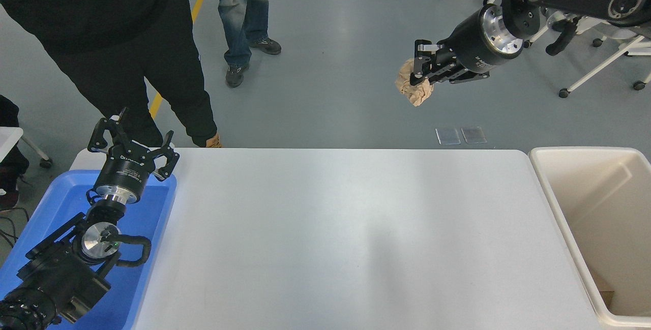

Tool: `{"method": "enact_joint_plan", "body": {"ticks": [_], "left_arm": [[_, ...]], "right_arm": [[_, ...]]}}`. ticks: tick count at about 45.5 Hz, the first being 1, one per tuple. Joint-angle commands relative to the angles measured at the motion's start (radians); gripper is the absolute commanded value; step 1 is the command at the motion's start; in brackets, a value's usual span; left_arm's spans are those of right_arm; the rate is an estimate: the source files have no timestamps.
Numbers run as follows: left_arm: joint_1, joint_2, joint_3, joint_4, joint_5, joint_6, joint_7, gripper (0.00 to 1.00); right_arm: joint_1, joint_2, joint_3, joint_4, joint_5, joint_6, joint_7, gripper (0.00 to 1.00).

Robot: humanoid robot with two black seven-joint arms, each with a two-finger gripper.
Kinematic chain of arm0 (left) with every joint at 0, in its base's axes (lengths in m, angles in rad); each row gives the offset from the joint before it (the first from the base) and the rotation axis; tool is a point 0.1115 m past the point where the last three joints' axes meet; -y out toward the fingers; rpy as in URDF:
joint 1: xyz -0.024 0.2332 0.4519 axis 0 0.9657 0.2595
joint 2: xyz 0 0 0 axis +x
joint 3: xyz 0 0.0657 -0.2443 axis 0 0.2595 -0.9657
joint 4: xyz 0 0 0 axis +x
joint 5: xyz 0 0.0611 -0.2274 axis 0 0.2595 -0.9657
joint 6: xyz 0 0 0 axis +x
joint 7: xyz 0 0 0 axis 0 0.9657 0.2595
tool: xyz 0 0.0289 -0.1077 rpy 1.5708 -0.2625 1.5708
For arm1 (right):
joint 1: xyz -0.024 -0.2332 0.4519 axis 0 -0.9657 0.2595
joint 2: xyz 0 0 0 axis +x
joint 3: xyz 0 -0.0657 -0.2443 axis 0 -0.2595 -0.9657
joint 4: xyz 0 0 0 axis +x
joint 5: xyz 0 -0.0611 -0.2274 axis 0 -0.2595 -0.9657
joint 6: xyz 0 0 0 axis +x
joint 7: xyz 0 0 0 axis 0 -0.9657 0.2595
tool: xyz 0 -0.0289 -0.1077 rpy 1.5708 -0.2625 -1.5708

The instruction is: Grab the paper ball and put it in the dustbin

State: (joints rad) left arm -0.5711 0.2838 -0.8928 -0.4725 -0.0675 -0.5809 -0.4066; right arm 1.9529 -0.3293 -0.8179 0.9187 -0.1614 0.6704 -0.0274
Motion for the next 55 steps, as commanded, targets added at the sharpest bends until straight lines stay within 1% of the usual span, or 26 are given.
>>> {"method": "enact_joint_plan", "body": {"ticks": [1,6,12,17,25,32,37,46,55], "left_arm": [[0.0,0.0,0.0,0.0,0.0,0.0,0.0,0.99],[0.0,0.0,0.0,0.0,0.0,0.0,0.0,0.99],[0.0,0.0,0.0,0.0,0.0,0.0,0.0,0.99],[0.0,0.0,0.0,0.0,0.0,0.0,0.0,0.99],[0.0,0.0,0.0,0.0,0.0,0.0,0.0,0.99],[0.0,0.0,0.0,0.0,0.0,0.0,0.0,0.99],[0.0,0.0,0.0,0.0,0.0,0.0,0.0,0.99],[0.0,0.0,0.0,0.0,0.0,0.0,0.0,0.99],[0.0,0.0,0.0,0.0,0.0,-0.002,0.0,0.99]], "right_arm": [[-0.101,-0.011,-0.04,-0.145,-0.041,-0.031,-0.002,0.0],[-0.218,-0.022,-0.084,-0.323,-0.036,-0.035,-0.003,0.0],[-0.373,-0.056,-0.086,-0.549,-0.035,-0.037,-0.003,0.0],[-0.518,-0.056,-0.08,-0.747,-0.024,-0.038,-0.003,0.0],[-0.718,-0.057,-0.069,-0.96,-0.023,-0.078,-0.005,0.0],[-0.845,-0.068,-0.037,-1.047,-0.026,-0.152,-0.012,0.0],[-0.946,-0.07,0.017,-1.092,-0.026,-0.23,-0.035,0.0],[-1.091,-0.07,0.131,-1.095,-0.024,-0.365,-0.075,0.0],[-1.203,-0.07,0.203,-1.095,-0.023,-0.426,-0.088,0.0]]}}
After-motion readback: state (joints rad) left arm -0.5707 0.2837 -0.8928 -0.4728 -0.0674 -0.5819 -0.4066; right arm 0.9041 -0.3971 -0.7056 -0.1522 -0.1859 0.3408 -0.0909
